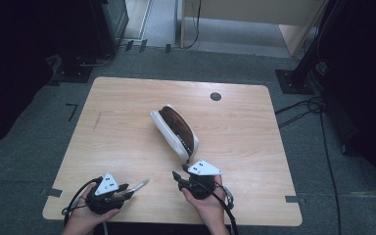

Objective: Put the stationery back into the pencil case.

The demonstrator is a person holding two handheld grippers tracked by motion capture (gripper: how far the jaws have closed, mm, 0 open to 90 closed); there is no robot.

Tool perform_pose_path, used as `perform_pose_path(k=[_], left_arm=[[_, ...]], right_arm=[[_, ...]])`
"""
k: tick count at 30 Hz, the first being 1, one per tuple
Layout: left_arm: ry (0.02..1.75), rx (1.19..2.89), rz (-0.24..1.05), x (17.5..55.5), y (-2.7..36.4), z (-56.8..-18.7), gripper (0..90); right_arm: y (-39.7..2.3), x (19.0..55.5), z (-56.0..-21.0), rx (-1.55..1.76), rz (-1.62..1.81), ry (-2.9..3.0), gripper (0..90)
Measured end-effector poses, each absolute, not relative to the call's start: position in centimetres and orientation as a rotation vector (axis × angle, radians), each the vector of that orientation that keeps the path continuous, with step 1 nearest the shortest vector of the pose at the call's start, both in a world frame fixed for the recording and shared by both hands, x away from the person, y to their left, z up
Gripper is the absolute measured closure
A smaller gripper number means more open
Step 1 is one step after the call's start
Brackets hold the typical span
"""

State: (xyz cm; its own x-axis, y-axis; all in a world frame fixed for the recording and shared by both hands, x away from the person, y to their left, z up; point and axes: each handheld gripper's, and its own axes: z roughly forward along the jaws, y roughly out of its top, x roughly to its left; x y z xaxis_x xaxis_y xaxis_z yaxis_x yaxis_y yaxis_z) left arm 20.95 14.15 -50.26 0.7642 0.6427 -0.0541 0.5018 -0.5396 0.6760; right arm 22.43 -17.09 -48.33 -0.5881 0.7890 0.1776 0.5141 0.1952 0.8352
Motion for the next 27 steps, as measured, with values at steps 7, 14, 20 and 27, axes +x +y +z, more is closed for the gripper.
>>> perform_pose_path(k=[7, 14, 20, 27], left_arm=[[0.809, 2.323, 0.284, 21.1, 13.2, -50.4, 77.3], [0.808, 2.327, 0.293, 21.6, 13.1, -50.4, 80.7], [0.758, 2.347, 0.326, 22.0, 12.4, -50.4, 81.0], [0.645, 2.371, 0.315, 22.6, 10.3, -50.5, 81.1]], right_arm=[[-17.2, 22.3, -48.5, 1.236, 1.344, 2.184, 55.2], [-17.3, 22.4, -48.6, 1.239, 1.336, 2.188, 55.3], [-17.3, 22.4, -48.7, 1.241, 1.34, 2.189, 55.3], [-17.6, 22.3, -48.8, 1.25, 1.325, 2.193, 55.3]])
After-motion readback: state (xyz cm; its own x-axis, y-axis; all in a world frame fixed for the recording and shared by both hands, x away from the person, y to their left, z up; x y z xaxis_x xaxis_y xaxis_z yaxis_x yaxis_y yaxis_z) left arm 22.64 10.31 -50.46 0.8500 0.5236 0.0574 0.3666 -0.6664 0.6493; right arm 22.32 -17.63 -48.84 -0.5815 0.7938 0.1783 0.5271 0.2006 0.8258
